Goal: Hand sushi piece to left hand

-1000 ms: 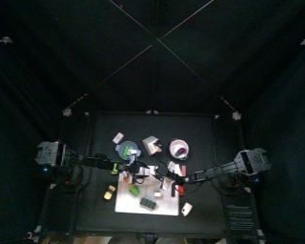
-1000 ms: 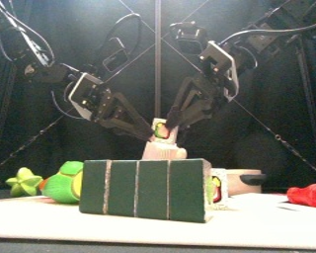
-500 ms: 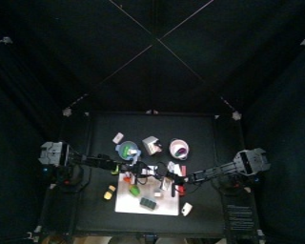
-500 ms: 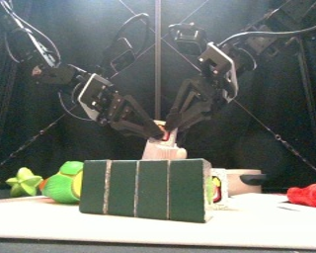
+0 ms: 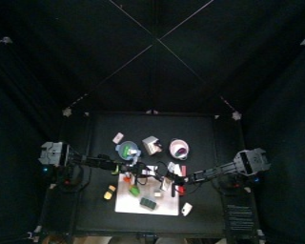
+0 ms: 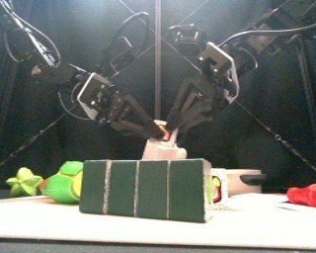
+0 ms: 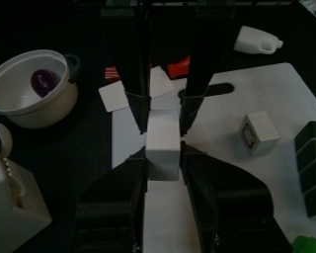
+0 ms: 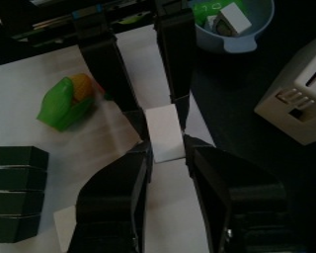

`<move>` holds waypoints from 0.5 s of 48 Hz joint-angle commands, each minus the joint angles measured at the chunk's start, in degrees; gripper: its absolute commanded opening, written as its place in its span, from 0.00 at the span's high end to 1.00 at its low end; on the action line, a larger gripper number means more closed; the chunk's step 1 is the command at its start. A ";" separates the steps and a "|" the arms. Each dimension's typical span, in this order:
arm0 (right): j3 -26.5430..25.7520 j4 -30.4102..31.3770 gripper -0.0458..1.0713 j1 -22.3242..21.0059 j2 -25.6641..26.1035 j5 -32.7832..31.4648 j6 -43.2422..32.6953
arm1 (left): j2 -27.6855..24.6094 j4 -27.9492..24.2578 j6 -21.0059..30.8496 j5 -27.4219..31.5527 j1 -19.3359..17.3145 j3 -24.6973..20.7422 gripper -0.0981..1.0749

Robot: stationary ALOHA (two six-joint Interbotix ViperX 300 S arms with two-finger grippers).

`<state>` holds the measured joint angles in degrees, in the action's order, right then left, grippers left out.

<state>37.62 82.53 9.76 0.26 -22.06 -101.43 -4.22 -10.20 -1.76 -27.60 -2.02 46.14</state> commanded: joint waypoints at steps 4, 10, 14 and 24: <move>-0.79 0.53 0.24 0.09 0.97 0.00 -0.09 | 0.62 0.09 0.09 -0.26 -0.18 -0.88 0.43; -0.79 0.62 0.18 0.09 1.05 0.00 -0.09 | 0.62 0.09 0.09 -0.26 -0.18 -0.97 0.43; -0.62 0.53 0.16 0.09 1.05 0.00 -0.09 | 0.53 0.09 0.09 -0.35 -0.18 -0.97 0.43; -0.53 0.18 0.16 0.09 1.14 0.00 -0.18 | 0.62 0.09 0.09 -0.18 -0.18 -0.88 0.43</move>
<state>37.62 82.71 9.84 0.26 -22.06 -101.51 -4.22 -10.20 -1.76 -27.60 -2.02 46.23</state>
